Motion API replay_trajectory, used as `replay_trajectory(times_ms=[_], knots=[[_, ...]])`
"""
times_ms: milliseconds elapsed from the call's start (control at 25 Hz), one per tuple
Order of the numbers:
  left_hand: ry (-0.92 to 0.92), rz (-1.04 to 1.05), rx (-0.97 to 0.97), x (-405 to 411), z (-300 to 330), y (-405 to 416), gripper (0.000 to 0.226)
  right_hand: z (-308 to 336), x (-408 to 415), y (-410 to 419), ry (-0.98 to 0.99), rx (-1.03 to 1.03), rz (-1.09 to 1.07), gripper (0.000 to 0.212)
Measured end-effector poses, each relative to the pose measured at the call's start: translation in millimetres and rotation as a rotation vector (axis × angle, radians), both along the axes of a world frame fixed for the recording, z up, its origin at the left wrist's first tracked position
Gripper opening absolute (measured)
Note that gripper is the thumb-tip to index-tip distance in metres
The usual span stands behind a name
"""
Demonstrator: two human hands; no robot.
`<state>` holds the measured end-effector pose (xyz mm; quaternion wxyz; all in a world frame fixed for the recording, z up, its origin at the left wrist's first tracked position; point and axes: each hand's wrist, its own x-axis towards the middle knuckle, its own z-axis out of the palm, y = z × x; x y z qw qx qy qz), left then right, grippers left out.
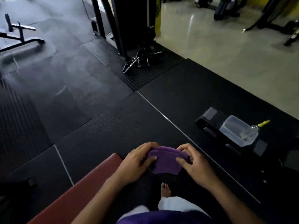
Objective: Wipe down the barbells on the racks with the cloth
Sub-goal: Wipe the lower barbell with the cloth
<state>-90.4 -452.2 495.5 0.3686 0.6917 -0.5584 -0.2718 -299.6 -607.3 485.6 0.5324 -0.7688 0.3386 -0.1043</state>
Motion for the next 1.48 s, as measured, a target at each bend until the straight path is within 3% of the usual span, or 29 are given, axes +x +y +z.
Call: replay_trajectory(times_ms=[200, 360, 520, 800, 1160, 1320, 1480], knots=[[0.274, 0.376, -0.086, 85, 13, -47, 0.012, 21, 140, -94, -0.026, -0.017, 0.238, 0.024], [0.532, 0.702, -0.189, 163, 11, -65, 0.009, 4, 275, -117, -0.056, 0.309, 0.391, 0.047], [0.554, 0.889, -0.249, 265, 5, -75, 0.016, -9, 412, -127, -0.037, 0.449, 0.428, 0.027], [0.667, 1.303, -0.447, 412, 48, -70, 0.01, 36, 623, -127, 0.037, 0.749, 0.669, 0.044], [0.534, 1.746, -0.542, 552, 54, 23, 0.017, 60, 834, 1, 0.254, 0.802, 0.989, 0.036], [0.387, 1.878, -0.456, 618, 59, 76, 0.037, 64, 933, 62, 0.256, 0.881, 1.05, 0.035], [0.231, 2.031, -0.338, 656, 57, 160, 0.047, 60, 1020, 145, 0.335, 0.82, 1.023, 0.047]])
